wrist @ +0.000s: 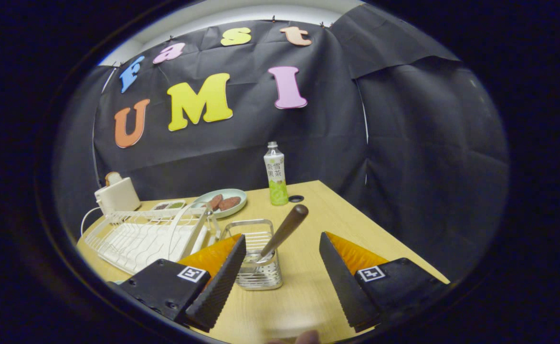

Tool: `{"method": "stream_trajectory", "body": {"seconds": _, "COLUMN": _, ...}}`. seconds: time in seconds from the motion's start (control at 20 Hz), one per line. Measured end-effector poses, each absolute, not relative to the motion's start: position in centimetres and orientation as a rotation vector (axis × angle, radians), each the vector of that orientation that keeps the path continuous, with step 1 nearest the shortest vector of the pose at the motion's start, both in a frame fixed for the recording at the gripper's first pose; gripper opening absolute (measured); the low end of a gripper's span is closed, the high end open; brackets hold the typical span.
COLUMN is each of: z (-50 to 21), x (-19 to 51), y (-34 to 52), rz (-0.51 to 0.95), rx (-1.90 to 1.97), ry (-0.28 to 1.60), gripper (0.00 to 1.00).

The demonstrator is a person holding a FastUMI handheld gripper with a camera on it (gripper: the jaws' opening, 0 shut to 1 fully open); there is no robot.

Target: Take the plate from the dish rack, then take the spoon from the basket and place it into the plate.

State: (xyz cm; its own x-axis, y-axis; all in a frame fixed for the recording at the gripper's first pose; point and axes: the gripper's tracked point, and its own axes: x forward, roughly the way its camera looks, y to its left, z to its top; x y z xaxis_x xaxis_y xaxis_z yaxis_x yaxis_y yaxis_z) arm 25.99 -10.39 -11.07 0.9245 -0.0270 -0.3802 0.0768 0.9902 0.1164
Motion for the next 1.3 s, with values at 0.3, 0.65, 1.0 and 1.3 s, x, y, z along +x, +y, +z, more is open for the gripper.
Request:
{"method": "stream_trajectory", "body": {"seconds": 0.3, "z": -10.4, "x": 28.0, "y": -11.5, "rz": -0.067, "rx": 0.126, "ry": 0.397, "gripper": 0.99}}
{"method": "stream_trajectory", "body": {"seconds": 0.65, "z": -9.6, "x": 28.2, "y": -10.4, "rz": -0.032, "rx": 0.123, "ry": 0.422, "gripper": 0.36}}
{"method": "stream_trajectory", "body": {"seconds": 1.0, "z": -7.8, "x": 28.3, "y": -7.2, "rz": 0.032, "rx": 0.157, "ry": 0.458, "gripper": 0.11}}
{"method": "stream_trajectory", "body": {"seconds": 1.3, "z": -4.3, "x": 28.6, "y": -7.4, "rz": -0.016, "rx": 0.075, "ry": 0.428, "gripper": 0.08}}
